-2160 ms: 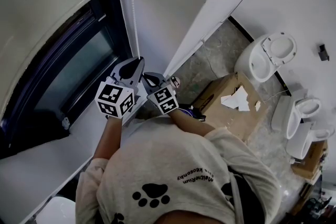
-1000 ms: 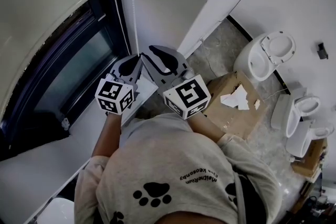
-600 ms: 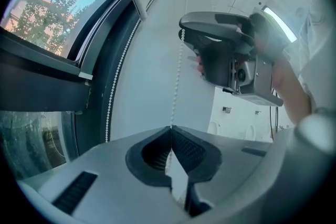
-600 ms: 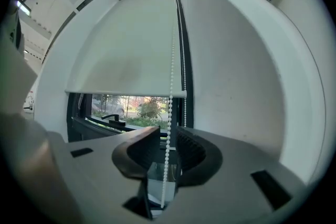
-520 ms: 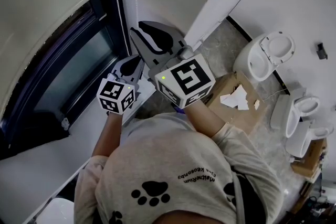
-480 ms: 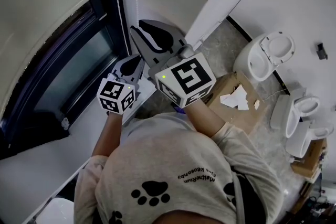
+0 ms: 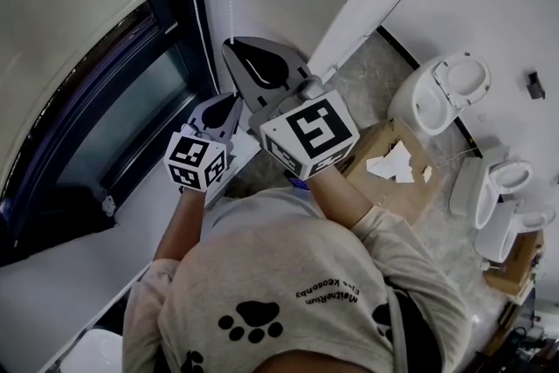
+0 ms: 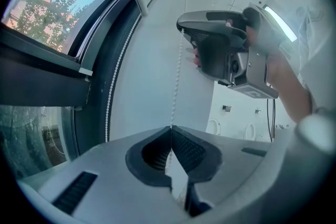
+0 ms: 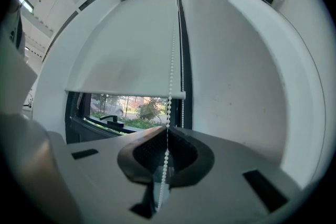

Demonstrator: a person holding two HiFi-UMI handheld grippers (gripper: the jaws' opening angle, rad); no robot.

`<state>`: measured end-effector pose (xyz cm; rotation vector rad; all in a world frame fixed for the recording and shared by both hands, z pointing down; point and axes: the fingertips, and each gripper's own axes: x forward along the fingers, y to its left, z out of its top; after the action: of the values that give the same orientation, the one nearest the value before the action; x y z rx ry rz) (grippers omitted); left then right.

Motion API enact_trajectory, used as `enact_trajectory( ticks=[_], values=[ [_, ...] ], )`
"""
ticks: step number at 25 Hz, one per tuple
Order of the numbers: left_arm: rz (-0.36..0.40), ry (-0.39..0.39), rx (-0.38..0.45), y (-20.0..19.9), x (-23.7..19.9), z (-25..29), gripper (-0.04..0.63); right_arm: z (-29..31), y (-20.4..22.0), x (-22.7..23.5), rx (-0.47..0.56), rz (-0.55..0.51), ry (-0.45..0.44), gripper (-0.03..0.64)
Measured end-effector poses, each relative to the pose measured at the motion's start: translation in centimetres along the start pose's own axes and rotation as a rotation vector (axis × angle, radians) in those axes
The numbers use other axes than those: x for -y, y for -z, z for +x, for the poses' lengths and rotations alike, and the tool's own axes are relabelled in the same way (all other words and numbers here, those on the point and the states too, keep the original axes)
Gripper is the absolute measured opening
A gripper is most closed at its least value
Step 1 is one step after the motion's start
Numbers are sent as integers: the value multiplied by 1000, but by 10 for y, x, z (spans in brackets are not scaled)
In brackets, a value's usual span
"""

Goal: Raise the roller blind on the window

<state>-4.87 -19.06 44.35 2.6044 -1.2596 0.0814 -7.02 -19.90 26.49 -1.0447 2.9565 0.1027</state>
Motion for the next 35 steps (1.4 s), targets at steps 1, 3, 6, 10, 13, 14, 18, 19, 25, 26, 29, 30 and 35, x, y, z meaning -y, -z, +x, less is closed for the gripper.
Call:
enact_trajectory(
  ticks=[1, 3, 6, 10, 13, 14, 18, 19, 25, 26, 29, 30, 35],
  values=[
    [4, -2, -12, 6, 0, 1, 11, 0, 6, 0, -10, 8, 0, 10],
    [19, -10, -36, 18, -1, 2, 11, -1, 17, -1, -30, 20, 2, 9],
    [17, -21, -59, 32, -6, 1, 11, -3, 32, -4, -48, 18, 12, 9],
    [14, -33, -87, 52, -10, 2, 11, -3, 52, -8, -76, 18, 13, 9],
    [19, -44, -102, 69, -10, 1, 11, -5, 69, -11, -100, 26, 14, 9],
    [19, -47, -106, 73, -11, 1, 11, -6, 73, -12, -105, 26, 15, 10],
    [20, -52, -107, 82, -14, -1, 11, -7, 83, -15, -115, 9, 17, 10],
    [16, -51, -106, 84, -14, -1, 11, -7, 84, -16, -118, 7, 16, 10],
    [-5, -44, -131, 106, -14, -3, 11, -9, 108, -18, -166, 36, 12, 9],
    [-3, -43, -139, 112, -14, -4, 11, -10, 113, -18, -177, 39, 13, 9],
    [0, -42, -159, 127, -14, -7, 11, -11, 128, -22, -203, 46, 13, 9],
    [0, -43, -164, 131, -14, -8, 11, -12, 132, -23, -210, 48, 11, 9],
    [-1, -50, -187, 147, -19, -15, 11, -12, 148, -27, -238, 52, 8, 9]
  ],
)
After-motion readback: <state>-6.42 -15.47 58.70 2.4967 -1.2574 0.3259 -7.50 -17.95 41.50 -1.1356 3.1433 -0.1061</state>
